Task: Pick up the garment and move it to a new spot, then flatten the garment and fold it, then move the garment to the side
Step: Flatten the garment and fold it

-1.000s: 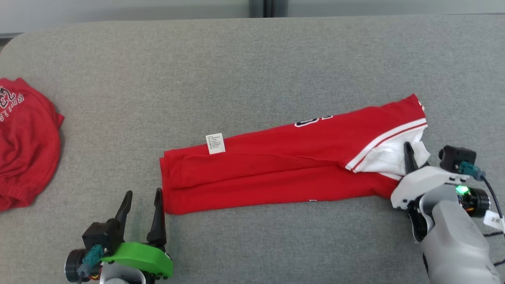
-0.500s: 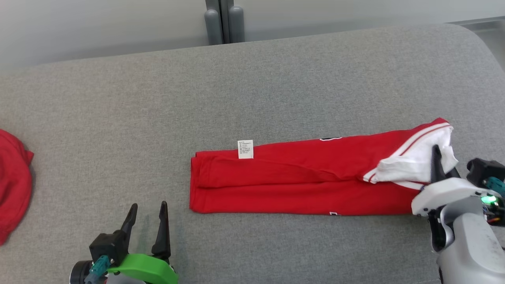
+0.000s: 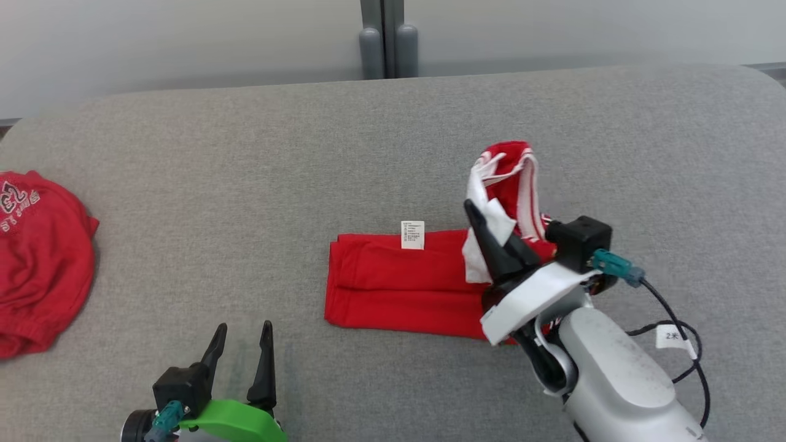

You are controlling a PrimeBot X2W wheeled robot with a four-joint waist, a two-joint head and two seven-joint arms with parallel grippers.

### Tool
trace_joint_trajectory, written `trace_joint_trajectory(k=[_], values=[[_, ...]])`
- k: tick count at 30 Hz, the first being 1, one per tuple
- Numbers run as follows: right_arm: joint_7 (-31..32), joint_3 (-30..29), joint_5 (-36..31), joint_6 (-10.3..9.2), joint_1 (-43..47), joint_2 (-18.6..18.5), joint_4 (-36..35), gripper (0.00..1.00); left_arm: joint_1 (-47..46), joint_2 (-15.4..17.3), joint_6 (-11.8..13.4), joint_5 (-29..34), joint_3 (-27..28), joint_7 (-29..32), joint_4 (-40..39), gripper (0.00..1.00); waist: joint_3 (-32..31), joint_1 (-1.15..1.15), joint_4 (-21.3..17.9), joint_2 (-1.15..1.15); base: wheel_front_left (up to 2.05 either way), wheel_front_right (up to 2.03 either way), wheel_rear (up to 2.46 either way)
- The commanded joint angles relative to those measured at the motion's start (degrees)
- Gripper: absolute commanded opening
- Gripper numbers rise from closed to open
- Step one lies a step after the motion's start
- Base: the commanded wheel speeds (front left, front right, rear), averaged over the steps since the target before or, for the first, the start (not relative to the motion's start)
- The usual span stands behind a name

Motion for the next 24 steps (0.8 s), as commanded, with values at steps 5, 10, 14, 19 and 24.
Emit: trace_joint_trajectory(k=[5, 10, 14, 19, 24], values=[[-0.1, 9.6, 4.8, -0.07, -2.6, -0.2, 1.9, 0.00, 0.5, 0.1, 0.1, -1.0, -0.8, 0.0, 0.8, 1.00, -0.7, 0.00, 5.2, 0.00, 0.00, 0.00, 0.00], [-0.1, 11.6, 7.4, -0.07, -4.4, -0.3, 1.2, 1.00, 0.8, 0.1, 0.1, -1.0, -0.7, 0.0, 1.2, 1.00, -1.2, 0.00, 6.9, 0.00, 0.00, 0.00, 0.00], [-0.1, 7.5, 5.3, -0.07, -3.4, -0.4, 0.7, 1.00, 1.0, 0.1, 0.1, -0.5, 0.7, 0.0, 1.3, 1.00, -1.8, 0.00, 6.0, 0.00, 0.00, 0.00, 0.00], [-0.1, -2.1, -3.0, -0.07, -0.5, -0.3, 1.8, 1.00, 0.7, 0.0, 0.1, 0.3, 2.3, 0.0, 0.7, 1.00, -2.3, 0.00, 3.1, 0.00, 0.00, 0.00, 0.00], [-0.1, -13.1, -12.7, -0.07, 4.5, -0.2, 1.6, 1.00, 0.3, 0.1, 0.1, 2.5, 3.1, 0.0, -0.2, 1.00, -2.7, 0.00, -0.3, 0.00, 0.00, 0.00, 0.00]])
